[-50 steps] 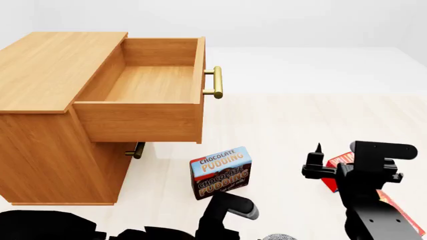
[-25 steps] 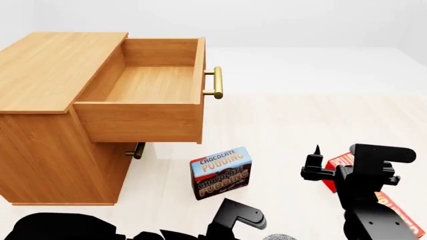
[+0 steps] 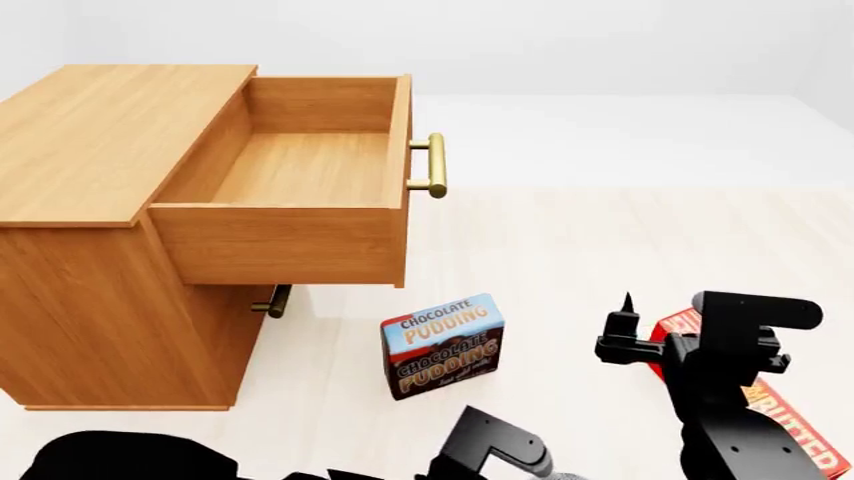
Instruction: Put the bowl in the top drawer of the cabinet.
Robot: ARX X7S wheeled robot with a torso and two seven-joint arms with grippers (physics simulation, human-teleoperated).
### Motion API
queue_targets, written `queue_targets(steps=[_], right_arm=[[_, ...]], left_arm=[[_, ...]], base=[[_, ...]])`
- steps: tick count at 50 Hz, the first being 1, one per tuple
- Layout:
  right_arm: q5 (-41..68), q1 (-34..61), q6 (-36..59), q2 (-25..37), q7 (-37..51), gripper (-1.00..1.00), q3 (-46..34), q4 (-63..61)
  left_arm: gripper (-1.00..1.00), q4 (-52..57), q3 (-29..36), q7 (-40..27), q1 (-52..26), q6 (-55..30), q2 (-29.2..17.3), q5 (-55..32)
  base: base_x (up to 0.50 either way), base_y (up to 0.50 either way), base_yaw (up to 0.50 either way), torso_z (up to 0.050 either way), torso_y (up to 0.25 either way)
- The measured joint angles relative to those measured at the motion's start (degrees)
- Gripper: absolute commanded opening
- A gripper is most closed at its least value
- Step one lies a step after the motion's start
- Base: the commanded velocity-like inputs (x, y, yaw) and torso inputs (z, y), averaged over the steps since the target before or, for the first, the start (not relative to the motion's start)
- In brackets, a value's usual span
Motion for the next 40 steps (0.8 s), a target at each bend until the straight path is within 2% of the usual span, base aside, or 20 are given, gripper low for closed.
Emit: queue_targets(steps=[16,40], right_arm=[[1.17,-1.16,0.39,1.02,-0.45,1.0,1.0,-1.48],[1.77,-1.11,1.32,1.16,0.02,1.0,0.49,-3.28]], left_arm=[[-1.0,9.53,-1.46,-4.35,-3.05,4.25,-7.44,3.35],[-1.0,24.23,-8.07,-5.12,-9.7,9.61,-24.72,2.52]], base=[[0.0,0.0,0.0,0.0,0.0],[0.0,0.0,0.0,0.0,0.0]])
